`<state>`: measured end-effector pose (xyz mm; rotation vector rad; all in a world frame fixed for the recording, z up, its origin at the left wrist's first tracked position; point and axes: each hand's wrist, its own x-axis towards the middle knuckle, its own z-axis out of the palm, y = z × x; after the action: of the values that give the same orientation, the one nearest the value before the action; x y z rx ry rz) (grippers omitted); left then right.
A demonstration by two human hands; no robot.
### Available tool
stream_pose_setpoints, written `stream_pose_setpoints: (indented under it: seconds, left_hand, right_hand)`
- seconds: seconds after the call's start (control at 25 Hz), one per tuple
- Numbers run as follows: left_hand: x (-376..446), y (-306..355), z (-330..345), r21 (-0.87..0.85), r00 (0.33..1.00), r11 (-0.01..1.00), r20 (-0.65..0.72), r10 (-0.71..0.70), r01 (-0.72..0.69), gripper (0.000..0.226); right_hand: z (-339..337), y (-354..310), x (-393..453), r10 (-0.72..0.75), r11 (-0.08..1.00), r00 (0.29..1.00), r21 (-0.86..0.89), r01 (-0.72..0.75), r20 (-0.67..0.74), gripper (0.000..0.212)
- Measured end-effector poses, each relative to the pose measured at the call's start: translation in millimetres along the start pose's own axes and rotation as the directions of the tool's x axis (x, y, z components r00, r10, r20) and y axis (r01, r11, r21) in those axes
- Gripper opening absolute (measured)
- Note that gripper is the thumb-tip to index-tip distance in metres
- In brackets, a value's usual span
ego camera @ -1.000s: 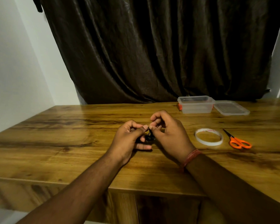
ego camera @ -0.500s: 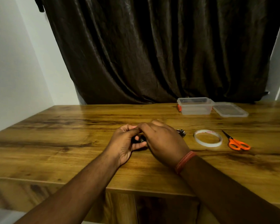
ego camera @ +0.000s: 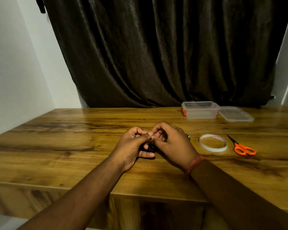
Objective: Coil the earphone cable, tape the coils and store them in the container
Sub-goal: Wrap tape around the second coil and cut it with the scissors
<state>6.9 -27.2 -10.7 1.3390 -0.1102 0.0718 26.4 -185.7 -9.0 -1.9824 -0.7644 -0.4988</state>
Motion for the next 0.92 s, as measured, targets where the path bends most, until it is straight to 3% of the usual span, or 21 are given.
stream_pose_setpoints:
  seconds: [0.2, 0.32, 0.48, 0.64, 0.8, 0.92]
  left_hand:
    - [1.5, -2.3, -0.1, 0.018, 1.0, 1.0, 0.021, 0.012, -0.012, 0.018]
    - [3.6, -3.5, -1.4, 0.007, 0.999, 0.999, -0.009, 0.031, -0.031, 0.021]
    - [8.9, -5.2, -6.5, -0.056, 0.986, 0.991, -0.123, 0.112, -0.12, 0.02]
    - [12.1, -11.6, -5.7, 0.101, 0.981, 0.99, -0.157, 0.112, -0.097, 0.013]
    - [12.1, -14.3, -0.1, 0.317, 0.971, 0.944, -0.183, 0.153, -0.09, 0.012]
    - [13.7, -12.9, -2.3, 0.349, 0.962, 0.933, -0.216, 0.168, -0.085, 0.01]
  right_hand:
    - [0.9, -2.3, -0.5, 0.011, 0.976, 0.999, -0.218, -0.002, 0.041, 0.012]
    - [4.9, -3.7, 0.3, -0.012, 0.959, 1.0, -0.283, 0.01, -0.007, 0.012]
    - [1.2, 5.3, 3.7, 0.147, 0.985, 0.983, -0.077, -0.156, -0.108, 0.009]
    - [1.2, 13.9, 5.6, 0.282, 0.959, 0.945, 0.06, -0.276, -0.164, 0.014]
    - [3.0, 17.1, 6.6, 0.367, 0.92, 0.927, 0.176, -0.35, -0.076, 0.011]
    - [3.5, 16.6, 6.0, 0.395, 0.894, 0.919, 0.226, -0.387, 0.009, 0.008]
